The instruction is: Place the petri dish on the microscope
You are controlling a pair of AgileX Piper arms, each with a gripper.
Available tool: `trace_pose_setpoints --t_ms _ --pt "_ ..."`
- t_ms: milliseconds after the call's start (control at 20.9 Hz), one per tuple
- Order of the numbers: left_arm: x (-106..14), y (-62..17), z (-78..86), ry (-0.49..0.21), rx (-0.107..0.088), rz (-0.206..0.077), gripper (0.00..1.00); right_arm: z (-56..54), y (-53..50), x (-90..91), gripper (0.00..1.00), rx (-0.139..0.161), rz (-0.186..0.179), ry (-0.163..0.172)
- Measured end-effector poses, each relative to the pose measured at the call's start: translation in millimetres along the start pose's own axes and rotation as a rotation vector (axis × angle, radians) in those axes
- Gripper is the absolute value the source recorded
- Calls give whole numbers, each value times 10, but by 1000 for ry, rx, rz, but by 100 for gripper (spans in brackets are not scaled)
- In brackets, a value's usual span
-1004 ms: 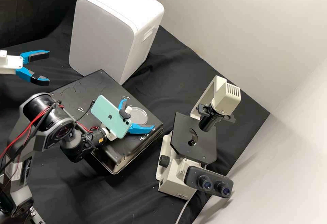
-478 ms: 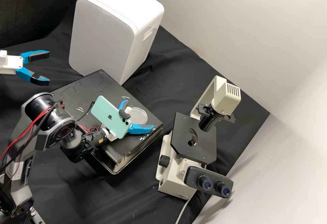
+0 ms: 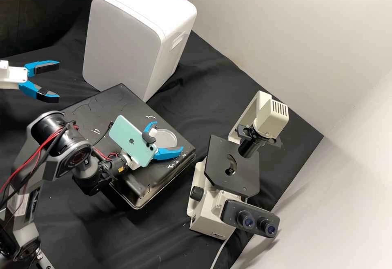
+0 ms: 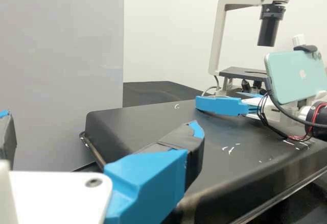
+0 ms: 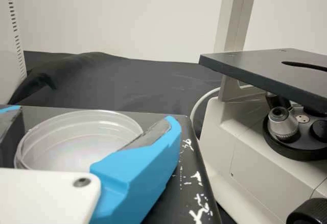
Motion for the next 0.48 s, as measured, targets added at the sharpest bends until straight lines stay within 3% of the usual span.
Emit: trace_pose_setpoints --t_ms 478 --pt "0 0 0 0 0 0 100 9 15 0 0 7 8 -1"
